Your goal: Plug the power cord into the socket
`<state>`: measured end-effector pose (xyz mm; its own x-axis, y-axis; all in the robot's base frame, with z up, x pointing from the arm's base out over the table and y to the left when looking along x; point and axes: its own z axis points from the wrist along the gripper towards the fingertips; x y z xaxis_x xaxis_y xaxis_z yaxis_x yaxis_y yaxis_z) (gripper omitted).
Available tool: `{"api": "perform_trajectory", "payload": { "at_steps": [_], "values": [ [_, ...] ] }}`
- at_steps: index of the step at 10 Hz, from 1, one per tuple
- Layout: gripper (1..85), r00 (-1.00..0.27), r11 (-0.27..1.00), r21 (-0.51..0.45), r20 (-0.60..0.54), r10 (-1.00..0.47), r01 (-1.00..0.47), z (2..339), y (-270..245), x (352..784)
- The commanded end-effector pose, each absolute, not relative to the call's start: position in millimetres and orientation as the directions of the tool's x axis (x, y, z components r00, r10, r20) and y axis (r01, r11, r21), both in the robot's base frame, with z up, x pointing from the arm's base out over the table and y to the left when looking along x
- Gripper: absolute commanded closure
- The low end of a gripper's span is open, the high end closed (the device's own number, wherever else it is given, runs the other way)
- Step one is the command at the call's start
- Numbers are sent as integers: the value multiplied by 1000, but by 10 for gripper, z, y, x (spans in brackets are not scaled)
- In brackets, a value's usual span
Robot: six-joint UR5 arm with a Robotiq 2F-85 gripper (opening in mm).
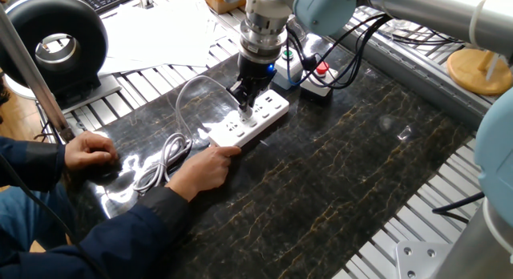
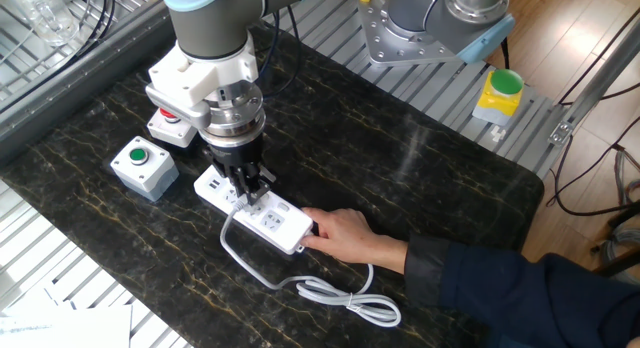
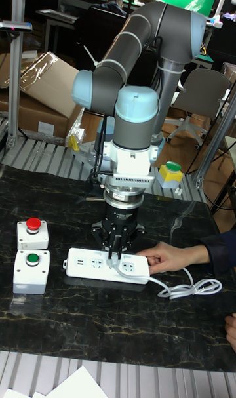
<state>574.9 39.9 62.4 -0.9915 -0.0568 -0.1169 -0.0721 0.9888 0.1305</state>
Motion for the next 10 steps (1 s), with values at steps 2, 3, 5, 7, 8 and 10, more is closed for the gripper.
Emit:
{"api": "perform_trajectory", "payload": {
  "at_steps": [2,3,5,7,8,10],
  "values": [
    [840,-989,981,165,-122,-84,-104,654,458,5761],
    [840,-987,979,164,-128,-100,-120,646,457,5767],
    [840,-985,976,172,-131,-112,-134,638,470,5761],
    [840,-983,975,169,-131,-125,-146,640,445,5764],
    [840,-983,973,171,-128,-131,-152,647,434,5762],
    [840,-983,974,172,-131,-127,-149,652,414,5777]
  ]
}}
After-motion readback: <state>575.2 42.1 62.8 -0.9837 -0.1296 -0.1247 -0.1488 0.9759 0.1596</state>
